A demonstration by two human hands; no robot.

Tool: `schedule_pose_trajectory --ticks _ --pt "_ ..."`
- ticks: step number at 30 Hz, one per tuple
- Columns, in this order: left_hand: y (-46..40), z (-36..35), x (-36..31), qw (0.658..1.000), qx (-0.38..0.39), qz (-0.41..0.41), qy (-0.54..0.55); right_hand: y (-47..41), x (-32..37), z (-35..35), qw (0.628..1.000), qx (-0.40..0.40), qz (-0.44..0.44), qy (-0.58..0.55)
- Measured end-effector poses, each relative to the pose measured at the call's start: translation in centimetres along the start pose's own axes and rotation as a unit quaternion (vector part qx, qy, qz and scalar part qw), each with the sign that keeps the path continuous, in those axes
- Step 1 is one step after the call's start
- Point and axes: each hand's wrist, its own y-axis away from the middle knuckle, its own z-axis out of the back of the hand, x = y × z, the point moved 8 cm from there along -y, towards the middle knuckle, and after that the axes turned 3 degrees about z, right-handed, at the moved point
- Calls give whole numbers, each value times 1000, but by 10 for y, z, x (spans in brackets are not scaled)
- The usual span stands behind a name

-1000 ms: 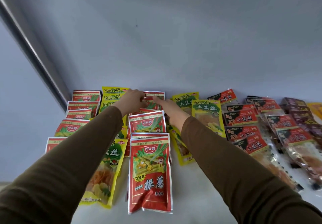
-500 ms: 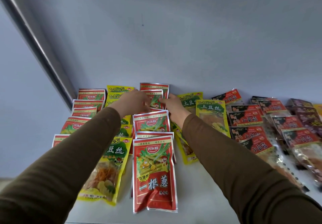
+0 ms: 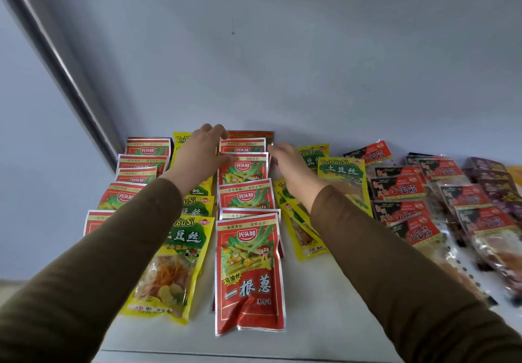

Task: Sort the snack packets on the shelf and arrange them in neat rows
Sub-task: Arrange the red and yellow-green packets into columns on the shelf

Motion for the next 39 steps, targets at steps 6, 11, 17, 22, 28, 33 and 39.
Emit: schedule_pose_trajectory --ticks 6,11,17,22,28,33,39 --pt "128 -11 -52 980 181 -72 -41 30 11 10 946 21 88 310" --pt "216 -61 -76 968 198 -105 -114 38 2 -1 917 44 109 381" --pt "240 -71 -74 981 132 -100 -99 43 3 -7 920 24 133 368" --pt "261 -79 -72 983 128 -98 -87 47 -5 -2 948 62 75 302" --pt "260 -86 -72 987 100 -97 -78 71 -20 -13 941 215 33 258" --pt "240 -88 -67 986 89 -102 -93 61 -10 -10 966 123 74 216" --pt "214 -88 -56 987 109 -87 -84 48 -3 -9 963 32 121 238"
